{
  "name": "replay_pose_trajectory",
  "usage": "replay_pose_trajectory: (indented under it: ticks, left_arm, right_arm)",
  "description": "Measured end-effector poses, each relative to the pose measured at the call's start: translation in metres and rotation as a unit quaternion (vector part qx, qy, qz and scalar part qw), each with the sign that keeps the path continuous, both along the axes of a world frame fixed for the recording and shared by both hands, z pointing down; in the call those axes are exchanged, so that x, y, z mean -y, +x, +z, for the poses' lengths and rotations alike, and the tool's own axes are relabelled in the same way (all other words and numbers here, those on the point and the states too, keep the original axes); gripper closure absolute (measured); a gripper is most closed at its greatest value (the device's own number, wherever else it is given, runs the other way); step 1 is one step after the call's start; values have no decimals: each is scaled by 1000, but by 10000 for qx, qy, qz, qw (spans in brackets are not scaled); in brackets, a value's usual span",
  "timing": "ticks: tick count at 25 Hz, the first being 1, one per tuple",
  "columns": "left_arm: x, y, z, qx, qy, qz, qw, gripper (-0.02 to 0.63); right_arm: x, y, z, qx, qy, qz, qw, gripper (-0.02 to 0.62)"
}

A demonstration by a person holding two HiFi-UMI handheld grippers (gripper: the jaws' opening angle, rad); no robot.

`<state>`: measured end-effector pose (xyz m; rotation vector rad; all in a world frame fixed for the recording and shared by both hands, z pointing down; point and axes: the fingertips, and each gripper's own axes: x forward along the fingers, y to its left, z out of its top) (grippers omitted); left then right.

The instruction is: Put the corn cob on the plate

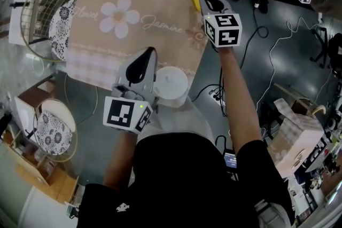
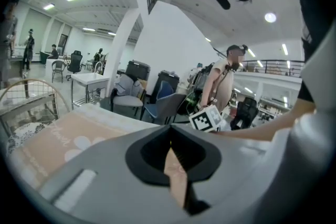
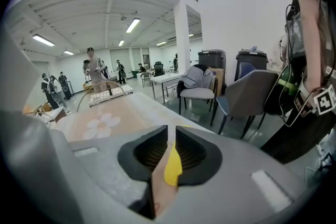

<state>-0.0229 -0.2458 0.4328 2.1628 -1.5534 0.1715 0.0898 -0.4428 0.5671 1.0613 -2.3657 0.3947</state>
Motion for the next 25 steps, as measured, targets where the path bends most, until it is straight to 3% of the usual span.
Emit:
replay_pose_trajectory:
  ticks: [9, 16, 25]
  left_arm:
    - [-5, -3, 13, 43, -136, -103, 9998, 597]
    - [-9, -5, 28, 18, -312, -179, 9994, 597]
    - [-8, -10, 30, -29, -289, -293, 9991, 598]
  right_arm:
    - [23, -7, 51, -484, -243, -103, 9985, 430]
    - [35, -9, 81, -639, -583, -15, 9963, 287]
    - [39, -10, 102, -862, -733, 58, 9936, 275]
